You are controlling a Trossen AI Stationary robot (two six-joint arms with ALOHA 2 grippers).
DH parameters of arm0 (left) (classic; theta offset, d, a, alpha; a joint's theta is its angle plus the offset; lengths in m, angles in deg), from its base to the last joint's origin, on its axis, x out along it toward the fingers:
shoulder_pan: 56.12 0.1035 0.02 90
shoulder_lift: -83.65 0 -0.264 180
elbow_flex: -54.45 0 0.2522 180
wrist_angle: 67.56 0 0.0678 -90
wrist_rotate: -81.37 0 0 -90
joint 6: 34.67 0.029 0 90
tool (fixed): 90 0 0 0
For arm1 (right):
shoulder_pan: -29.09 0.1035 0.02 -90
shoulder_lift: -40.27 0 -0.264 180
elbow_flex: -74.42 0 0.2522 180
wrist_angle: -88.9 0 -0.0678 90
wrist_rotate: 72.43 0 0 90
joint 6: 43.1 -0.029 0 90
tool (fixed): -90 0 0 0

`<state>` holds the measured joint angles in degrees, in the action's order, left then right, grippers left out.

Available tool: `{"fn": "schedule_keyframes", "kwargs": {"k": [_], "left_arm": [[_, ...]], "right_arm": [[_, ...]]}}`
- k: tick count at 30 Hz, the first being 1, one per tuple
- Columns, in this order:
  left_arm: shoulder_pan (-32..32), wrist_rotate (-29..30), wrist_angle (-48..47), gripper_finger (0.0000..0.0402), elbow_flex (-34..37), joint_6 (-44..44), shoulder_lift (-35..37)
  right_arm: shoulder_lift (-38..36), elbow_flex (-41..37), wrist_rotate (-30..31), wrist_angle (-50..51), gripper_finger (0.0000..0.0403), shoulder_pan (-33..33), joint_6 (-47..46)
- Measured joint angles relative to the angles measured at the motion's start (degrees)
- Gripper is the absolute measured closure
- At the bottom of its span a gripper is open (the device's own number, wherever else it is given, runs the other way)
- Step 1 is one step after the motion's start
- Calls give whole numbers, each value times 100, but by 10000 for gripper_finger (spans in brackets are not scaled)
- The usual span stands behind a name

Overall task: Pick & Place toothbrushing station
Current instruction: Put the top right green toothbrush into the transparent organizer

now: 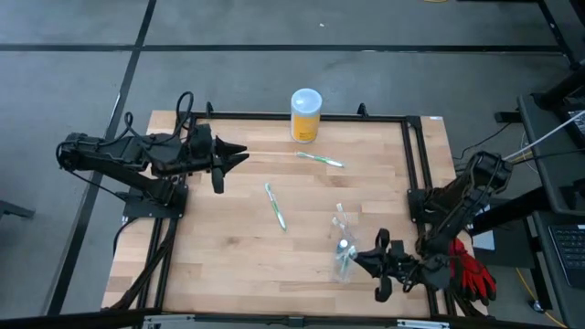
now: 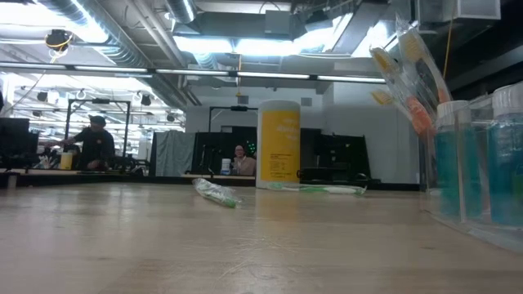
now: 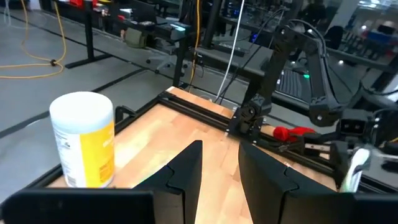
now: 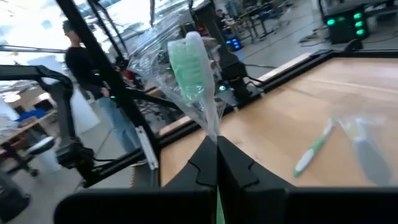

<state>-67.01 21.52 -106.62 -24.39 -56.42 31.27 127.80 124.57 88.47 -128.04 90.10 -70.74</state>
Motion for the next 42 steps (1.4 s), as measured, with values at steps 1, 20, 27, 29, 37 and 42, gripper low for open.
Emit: {"fn": "schedule_keyframes", "kwargs": {"k": [1, 20, 27, 29, 37, 42], "left_arm": [[0, -19, 18, 300, 0, -1, 0], [0, -288, 116, 300, 0, -5, 0], [0, -328, 117, 300, 0, -4, 0], [0, -328, 117, 300, 0, -5, 0], [0, -419, 114, 300, 0, -4, 0], [0, -423, 112, 300, 0, -4, 0]], "right_arm": [[78, 29, 78, 3, 403, 6, -26], [1151, 290, 197, 577, 403, 51, -322], [1388, 290, 169, 605, 403, 51, -784], [1392, 290, 171, 598, 403, 51, -823], [1392, 290, -11, 603, 384, 33, -1565], [1392, 290, 56, 710, 348, 27, -2045]]}}
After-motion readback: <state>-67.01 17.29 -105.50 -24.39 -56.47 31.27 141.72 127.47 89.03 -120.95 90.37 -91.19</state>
